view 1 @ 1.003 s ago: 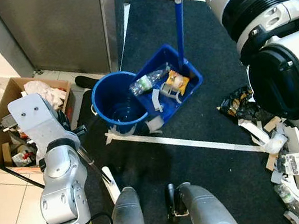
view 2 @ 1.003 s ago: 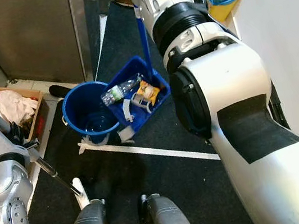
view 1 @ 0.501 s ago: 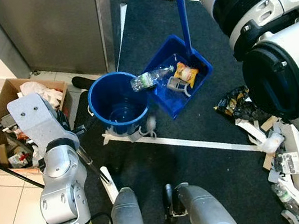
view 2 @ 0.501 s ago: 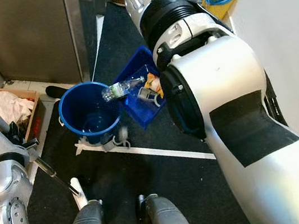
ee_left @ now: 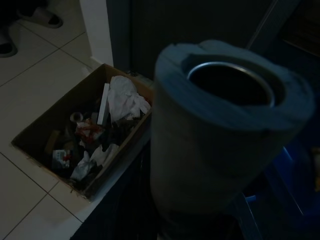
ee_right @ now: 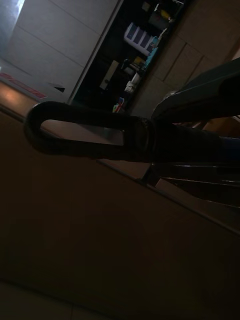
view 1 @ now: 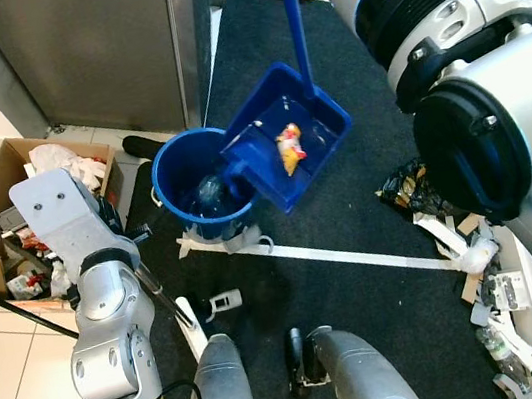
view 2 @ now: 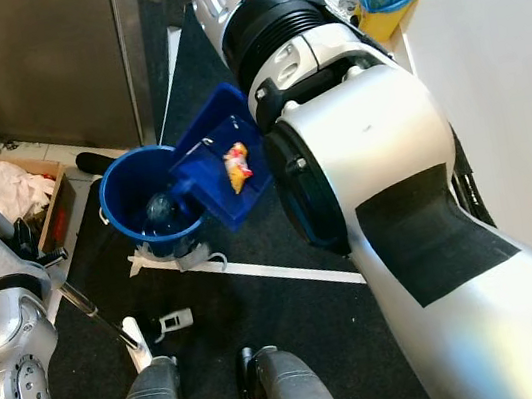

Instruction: Sweep floor

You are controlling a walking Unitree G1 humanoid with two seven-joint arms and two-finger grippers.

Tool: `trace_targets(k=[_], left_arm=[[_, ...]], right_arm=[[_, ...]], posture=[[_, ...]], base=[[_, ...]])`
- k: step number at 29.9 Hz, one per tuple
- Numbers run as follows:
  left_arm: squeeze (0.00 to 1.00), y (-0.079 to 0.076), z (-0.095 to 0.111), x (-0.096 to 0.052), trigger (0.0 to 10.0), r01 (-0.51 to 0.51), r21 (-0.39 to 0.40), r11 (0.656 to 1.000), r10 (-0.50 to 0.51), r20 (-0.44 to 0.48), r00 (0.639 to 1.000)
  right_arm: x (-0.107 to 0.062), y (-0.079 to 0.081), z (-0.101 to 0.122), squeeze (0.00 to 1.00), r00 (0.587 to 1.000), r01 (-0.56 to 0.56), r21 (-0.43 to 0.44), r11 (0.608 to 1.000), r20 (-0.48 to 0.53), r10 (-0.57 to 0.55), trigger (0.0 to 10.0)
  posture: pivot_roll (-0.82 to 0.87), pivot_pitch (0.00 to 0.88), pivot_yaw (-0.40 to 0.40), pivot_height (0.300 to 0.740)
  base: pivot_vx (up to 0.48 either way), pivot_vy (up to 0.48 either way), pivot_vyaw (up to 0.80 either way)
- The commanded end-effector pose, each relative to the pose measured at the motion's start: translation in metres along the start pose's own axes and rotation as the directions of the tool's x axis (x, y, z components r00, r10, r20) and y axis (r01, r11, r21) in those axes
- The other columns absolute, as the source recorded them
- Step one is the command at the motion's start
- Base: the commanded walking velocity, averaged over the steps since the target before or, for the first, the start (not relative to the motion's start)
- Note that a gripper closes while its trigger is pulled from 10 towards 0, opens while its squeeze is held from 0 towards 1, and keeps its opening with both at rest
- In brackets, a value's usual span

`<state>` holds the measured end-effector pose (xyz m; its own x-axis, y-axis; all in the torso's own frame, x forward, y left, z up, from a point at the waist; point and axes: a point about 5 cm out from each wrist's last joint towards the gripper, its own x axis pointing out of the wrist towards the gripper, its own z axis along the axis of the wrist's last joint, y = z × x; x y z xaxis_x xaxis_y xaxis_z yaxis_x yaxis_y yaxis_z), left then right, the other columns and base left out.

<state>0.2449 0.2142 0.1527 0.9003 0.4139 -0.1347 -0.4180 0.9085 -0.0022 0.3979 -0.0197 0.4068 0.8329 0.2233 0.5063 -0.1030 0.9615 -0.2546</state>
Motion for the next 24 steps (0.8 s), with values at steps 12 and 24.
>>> trace_targets(k=[12, 24], left_arm=[[0.0, -0.005, -0.002, 0.0, 10.0, 0.017, -0.018, 1.0, -0.017, -0.017, 1.0], [0.0, -0.006, 0.0, 0.003, 10.0, 0.033, -0.011, 0.999, -0.033, -0.013, 0.999]], right_arm=[[0.0, -0.02, 0.006, 0.0, 0.994, 0.056, -0.191, 0.98, 0.105, -0.037, 10.0], [-0.004, -0.069, -0.019, 0.0, 0.98, 0.196, -0.051, 0.979, -0.02, -0.197, 10.0]], posture=[[0.2, 0.133, -0.221, 0.74], [0.2, 0.13, -0.2, 0.74]], base=[[0.0, 0.0, 0.0], [0.0, 0.0, 0.0]])
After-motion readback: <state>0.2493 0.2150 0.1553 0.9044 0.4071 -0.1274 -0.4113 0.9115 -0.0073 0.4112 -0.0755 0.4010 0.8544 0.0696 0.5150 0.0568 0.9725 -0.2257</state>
